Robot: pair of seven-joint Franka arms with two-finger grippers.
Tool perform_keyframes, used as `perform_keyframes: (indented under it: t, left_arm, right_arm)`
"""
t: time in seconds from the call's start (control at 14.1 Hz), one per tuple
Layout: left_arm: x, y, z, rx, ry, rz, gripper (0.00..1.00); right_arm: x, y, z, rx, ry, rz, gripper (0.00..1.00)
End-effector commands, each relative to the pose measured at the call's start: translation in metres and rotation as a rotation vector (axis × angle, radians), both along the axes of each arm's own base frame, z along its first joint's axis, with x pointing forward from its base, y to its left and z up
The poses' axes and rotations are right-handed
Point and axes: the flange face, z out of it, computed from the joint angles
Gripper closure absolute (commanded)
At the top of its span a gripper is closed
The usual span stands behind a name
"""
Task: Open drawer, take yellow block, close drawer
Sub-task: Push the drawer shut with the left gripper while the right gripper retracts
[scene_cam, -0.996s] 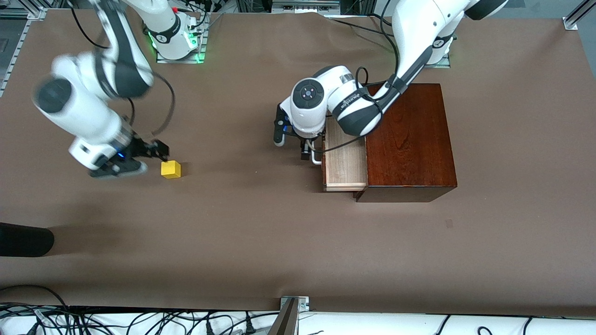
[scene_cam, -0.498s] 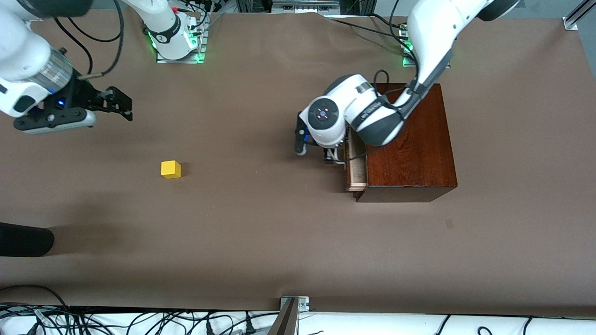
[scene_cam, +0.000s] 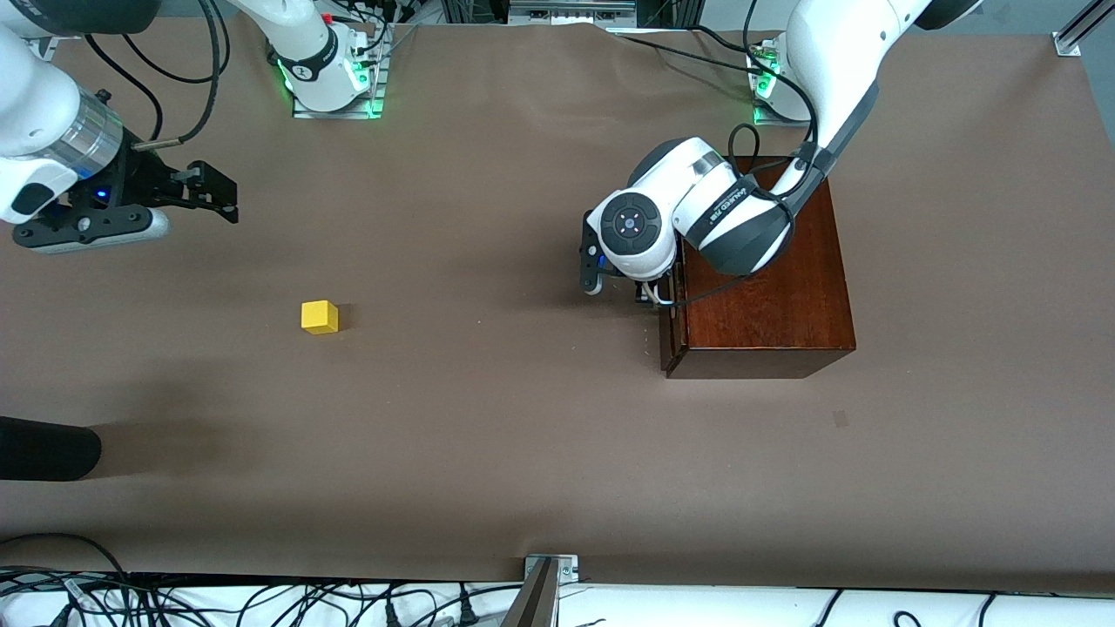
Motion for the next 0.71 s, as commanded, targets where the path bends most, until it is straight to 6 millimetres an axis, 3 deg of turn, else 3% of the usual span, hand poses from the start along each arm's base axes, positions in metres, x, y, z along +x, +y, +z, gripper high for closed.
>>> perform_keyframes:
  t: [0.0, 0.21, 0.5, 0.64]
  left_arm:
    - [0.000, 0.008, 0.013, 0.031, -0.009, -0.018, 0.00]
    - [0.000, 0.004, 0.025, 0.012, -0.024, -0.008, 0.00]
    - [0.009, 0.009, 0.127, -0.048, -0.190, 0.041, 0.00]
    - [0.028, 0.051, 0.169, -0.048, -0.245, 0.115, 0.00]
  right_arm:
    - [0.003, -0.005, 0.030, -0.023, -0.027, 0.001, 0.00]
    - [0.007, -0.007, 0.022, -0.021, -0.009, 0.001, 0.00]
    - [0.006, -0.006, 0.025, -0.033, -0.016, 0.007, 0.00]
    - [0.006, -0.006, 0.025, -0.034, -0.022, 0.007, 0.00]
